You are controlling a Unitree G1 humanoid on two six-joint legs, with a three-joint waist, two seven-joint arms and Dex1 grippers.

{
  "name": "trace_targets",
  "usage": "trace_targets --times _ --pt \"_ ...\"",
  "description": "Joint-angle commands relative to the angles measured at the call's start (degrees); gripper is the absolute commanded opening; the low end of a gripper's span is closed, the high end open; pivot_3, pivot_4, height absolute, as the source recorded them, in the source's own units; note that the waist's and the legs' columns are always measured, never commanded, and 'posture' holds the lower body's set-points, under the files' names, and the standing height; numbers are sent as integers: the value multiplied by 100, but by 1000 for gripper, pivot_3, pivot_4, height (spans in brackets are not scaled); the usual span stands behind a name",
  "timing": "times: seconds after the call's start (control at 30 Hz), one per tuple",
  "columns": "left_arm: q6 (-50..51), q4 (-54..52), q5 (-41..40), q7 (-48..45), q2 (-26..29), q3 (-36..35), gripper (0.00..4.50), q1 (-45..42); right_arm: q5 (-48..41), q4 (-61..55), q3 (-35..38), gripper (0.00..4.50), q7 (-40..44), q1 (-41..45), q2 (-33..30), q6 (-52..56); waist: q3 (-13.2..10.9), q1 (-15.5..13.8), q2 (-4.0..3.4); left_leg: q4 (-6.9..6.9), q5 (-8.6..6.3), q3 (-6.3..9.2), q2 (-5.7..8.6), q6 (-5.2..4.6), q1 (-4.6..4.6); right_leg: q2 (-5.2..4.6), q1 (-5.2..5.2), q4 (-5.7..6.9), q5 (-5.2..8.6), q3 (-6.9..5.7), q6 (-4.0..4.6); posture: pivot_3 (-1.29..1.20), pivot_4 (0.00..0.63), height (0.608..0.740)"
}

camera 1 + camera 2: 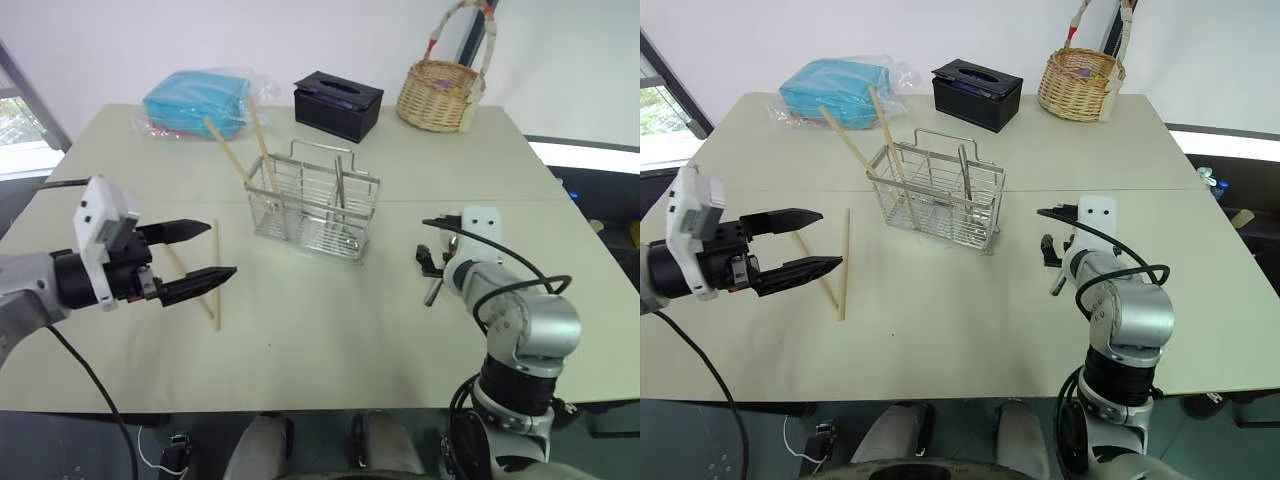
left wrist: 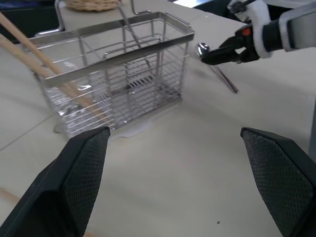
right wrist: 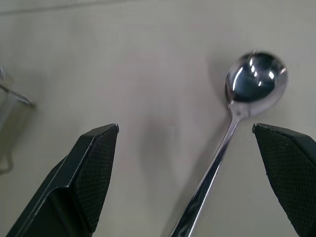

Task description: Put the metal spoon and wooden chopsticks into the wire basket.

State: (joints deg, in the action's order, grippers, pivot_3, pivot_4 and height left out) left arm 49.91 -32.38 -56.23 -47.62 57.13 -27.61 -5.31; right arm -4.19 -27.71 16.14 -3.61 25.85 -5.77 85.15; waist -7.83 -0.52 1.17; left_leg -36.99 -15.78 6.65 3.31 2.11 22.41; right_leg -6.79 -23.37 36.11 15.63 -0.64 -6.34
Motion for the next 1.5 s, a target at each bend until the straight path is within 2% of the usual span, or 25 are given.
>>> trace_targets --times 0.03,0.33,0.43,0.67,0.93,1.07,1.2,1.3,1.4,1.5 --pt "1 -96 -137 -49 146 -91 4500 -121 148 213 213 4480 -141 187 25 -151 0 10 0 0 0 -1 0 0 -1 0 0 1 0 0 0 0 150 660" --pt "103 -310 -384 -100 292 -190 4500 -63 149 1326 561 4480 -279 486 175 -958 -1 156 -2 0 1 -2 -4 -1 -8 8 3 8 -1 -1 -3 0 150 660" --pt "80 -319 -401 -58 312 -167 4500 -99 99 1581 618 3624 -297 547 259 -1155 -2 167 -4 1 1 -4 -5 -1 -10 10 2 11 -2 0 -4 0 150 660" --pt "67 -206 -421 97 280 -99 4500 -330 47 1777 496 33 -282 464 478 -1433 -1 176 -1 0 1 -3 -7 -1 -17 17 6 12 -2 2 -4 0 150 660" --pt "-37 -110 -348 153 217 49 4500 -439 129 1729 428 33 -298 413 269 -1572 -2 155 -3 1 1 0 -8 -1 -24 22 12 13 -2 2 -4 0 150 660" --pt "-155 30 -225 221 114 188 4500 -608 -73 1454 532 33 8 529 -39 -2326 -10 139 -15 0 1 -2 -5 -1 -22 19 12 12 -2 4 -4 0 150 660" --pt "-265 179 -69 289 -11 313 4500 -748 -511 1076 477 33 676 742 -385 -3388 -14 149 -15 0 1 -3 -5 -1 -16 21 16 12 -8 4 -17 0 150 660" --pt "-335 236 8 270 -50 402 4500 -814 -1142 860 638 33 1012 1131 -311 -3705 -15 204 -16 4 1 -10 -6 -1 -14 28 22 13 -12 8 -23 0 150 660" --pt "-393 324 104 276 -99 490 4500 -922 -1943 842 812 33 1029 1844 63 -3682 -16 223 -17 6 1 -2 -15 -1 -15 40 18 19 -12 7 -23 0 150 660" --pt "-410 373 165 288 -138 524 4500 -991 -2308 1107 751 33 961 2378 352 -3848 -16 252 -17 5 1 3 -17 -2 -15 41 7 30 -12 7 -22 0 150 660"
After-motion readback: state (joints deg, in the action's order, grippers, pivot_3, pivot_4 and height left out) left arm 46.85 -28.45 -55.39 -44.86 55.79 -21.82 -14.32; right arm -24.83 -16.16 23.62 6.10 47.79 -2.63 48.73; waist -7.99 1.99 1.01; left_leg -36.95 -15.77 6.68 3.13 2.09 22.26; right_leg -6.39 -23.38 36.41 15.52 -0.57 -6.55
